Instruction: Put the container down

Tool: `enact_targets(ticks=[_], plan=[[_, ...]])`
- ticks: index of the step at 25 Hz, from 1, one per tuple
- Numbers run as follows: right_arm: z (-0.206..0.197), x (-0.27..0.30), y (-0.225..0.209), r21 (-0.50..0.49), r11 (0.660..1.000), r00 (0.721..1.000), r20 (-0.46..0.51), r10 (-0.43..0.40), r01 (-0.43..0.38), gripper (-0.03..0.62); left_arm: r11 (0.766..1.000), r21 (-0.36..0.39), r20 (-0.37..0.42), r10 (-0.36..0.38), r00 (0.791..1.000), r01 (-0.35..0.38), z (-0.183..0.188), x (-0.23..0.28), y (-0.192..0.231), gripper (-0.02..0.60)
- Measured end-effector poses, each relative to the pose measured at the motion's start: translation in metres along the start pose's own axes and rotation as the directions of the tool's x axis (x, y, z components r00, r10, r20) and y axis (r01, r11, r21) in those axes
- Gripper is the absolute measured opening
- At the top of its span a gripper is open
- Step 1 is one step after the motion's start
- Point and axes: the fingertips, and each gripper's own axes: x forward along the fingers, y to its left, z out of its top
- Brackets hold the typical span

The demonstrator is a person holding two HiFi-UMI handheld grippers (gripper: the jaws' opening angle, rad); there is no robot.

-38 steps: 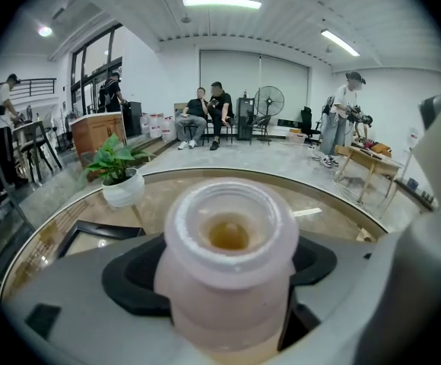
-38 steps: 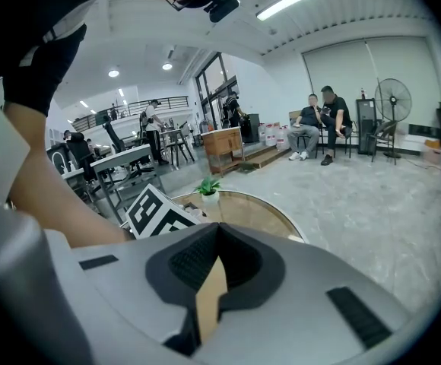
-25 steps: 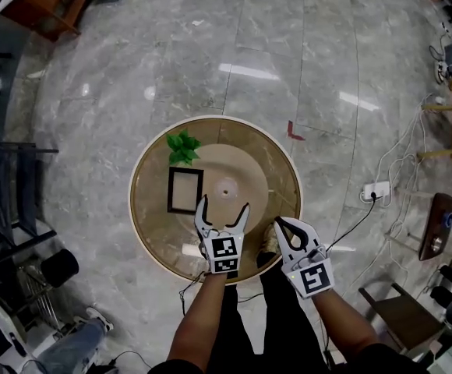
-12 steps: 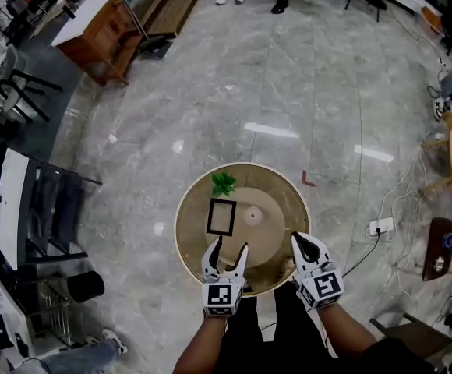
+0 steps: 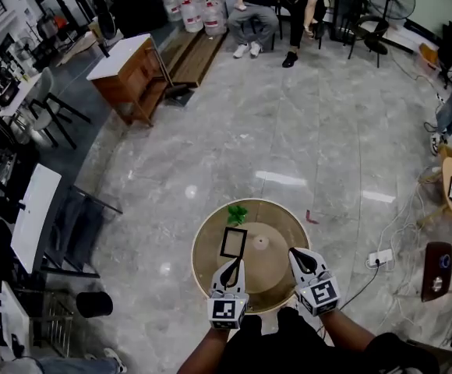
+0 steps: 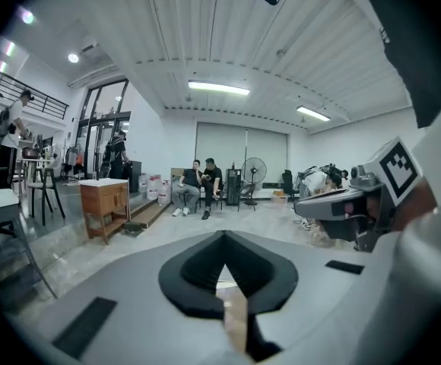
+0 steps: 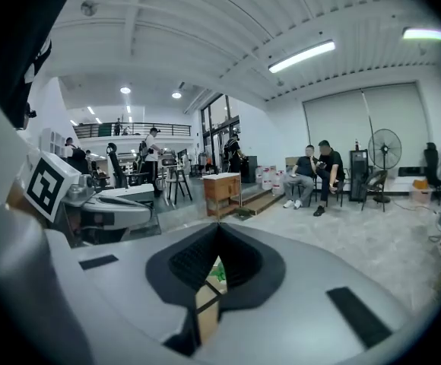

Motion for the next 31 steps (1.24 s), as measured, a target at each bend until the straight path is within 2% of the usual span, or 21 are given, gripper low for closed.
enact_targets(ticks=[4, 8, 12, 20, 31], plan=[[0.022, -0.012, 0.011, -0.031, 1.0, 0.999, 0.032, 0.006, -0.005, 0.0, 1.0, 0.013, 0.057, 0.019, 0.998, -0.02, 0.02, -0.014, 0.009, -0.009], [0.043, -0.018, 0.026, -0.075, 0.997, 0.999, 0.037, 0.038, -0.035, -0.002, 0.999, 0.039, 0.074, 0.029, 0.997, -0.031, 0.05, -0.026, 0.014, -0.009], [0.062, -0.016, 0.033, -0.119, 0.992, 0.996, 0.068, 0.058, -0.05, -0.002, 0.998, 0.043, 0.146, 0.039, 0.989, -0.046, 0.074, -0.033, 0.017, -0.009], [0.079, -0.013, 0.035, -0.164, 0.985, 0.992, 0.109, 0.07, -0.052, -0.001, 0.998, 0.043, 0.145, 0.048, 0.988, -0.055, 0.082, -0.043, 0.02, -0.009], [0.068, -0.017, 0.031, -0.153, 0.988, 0.995, 0.096, 0.04, -0.025, -0.002, 0.997, 0.052, 0.128, 0.047, 0.991, -0.054, 0.083, -0.045, 0.027, -0.008]])
